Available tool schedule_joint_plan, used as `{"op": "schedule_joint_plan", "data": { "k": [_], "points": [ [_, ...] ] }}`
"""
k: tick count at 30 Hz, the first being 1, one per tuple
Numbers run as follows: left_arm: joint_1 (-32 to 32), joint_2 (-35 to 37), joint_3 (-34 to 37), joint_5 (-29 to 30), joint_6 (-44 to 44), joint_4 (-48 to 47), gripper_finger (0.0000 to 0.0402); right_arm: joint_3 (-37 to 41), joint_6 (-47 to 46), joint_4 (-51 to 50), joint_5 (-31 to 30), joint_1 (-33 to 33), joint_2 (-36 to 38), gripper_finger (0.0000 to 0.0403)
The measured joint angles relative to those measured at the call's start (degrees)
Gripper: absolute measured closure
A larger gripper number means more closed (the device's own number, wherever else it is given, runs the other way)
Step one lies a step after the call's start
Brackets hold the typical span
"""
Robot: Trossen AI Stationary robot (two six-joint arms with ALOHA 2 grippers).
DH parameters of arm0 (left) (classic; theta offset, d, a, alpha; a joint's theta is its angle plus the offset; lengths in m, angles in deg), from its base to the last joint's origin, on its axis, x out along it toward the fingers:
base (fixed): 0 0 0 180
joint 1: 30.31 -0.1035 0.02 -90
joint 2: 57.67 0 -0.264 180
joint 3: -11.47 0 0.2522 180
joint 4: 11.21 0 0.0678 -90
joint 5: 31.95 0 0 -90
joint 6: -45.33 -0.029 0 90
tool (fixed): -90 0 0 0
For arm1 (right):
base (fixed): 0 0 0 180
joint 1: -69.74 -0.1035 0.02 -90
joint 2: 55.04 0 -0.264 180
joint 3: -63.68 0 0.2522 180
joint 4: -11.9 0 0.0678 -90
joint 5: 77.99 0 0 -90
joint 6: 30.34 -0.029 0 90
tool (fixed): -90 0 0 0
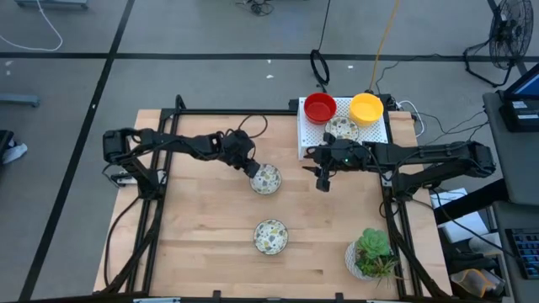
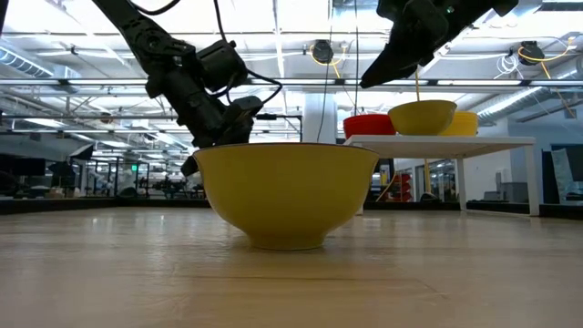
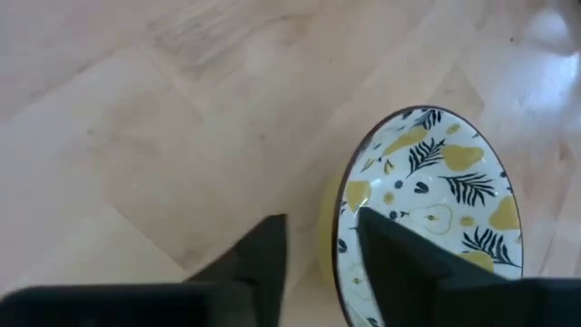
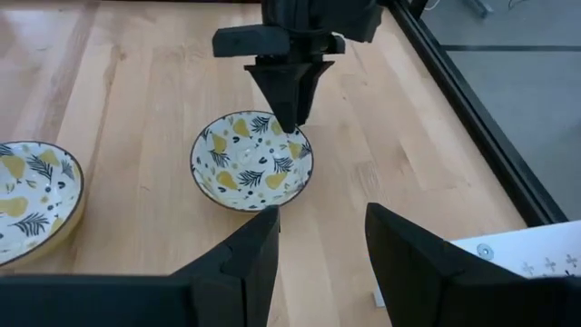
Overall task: Pick & Place Mini bowls
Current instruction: Stack the white patterned bowl on top of the white patterned bowl on the shelf
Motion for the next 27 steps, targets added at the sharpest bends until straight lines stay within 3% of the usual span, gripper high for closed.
{"op": "schedule_joint_plan", "data": {
  "k": [6,11,18,21,27],
  "points": [
    [-1.35,0.0,0.0,-4.28,-2.48,0.05,0.018,-0.09,3.38,0.54,2.47,-0.22,-3.68,0.0248],
    [-3.05,0.76,-0.02,-7.79,-6.51,0.36,0.015,-0.07,9.97,7.72,2.89,-0.33,-11.92,0.0248],
    [-5.39,3.02,0.02,-5.88,-7.48,0.18,0.0161,-0.07,19.42,10.92,3.41,-0.62,-20.87,0.0248],
    [-6.19,4.72,0.0,-5.9,-7.25,0.42,0.0174,-0.07,23.62,11.59,6.79,-1.53,-23.1,0.0248],
    [-7.28,10.78,0.02,-5.95,-7.13,0.25,0.02,-0.02,27.21,24.0,7.41,-4.59,-28.79,0.0248]
  ]
}}
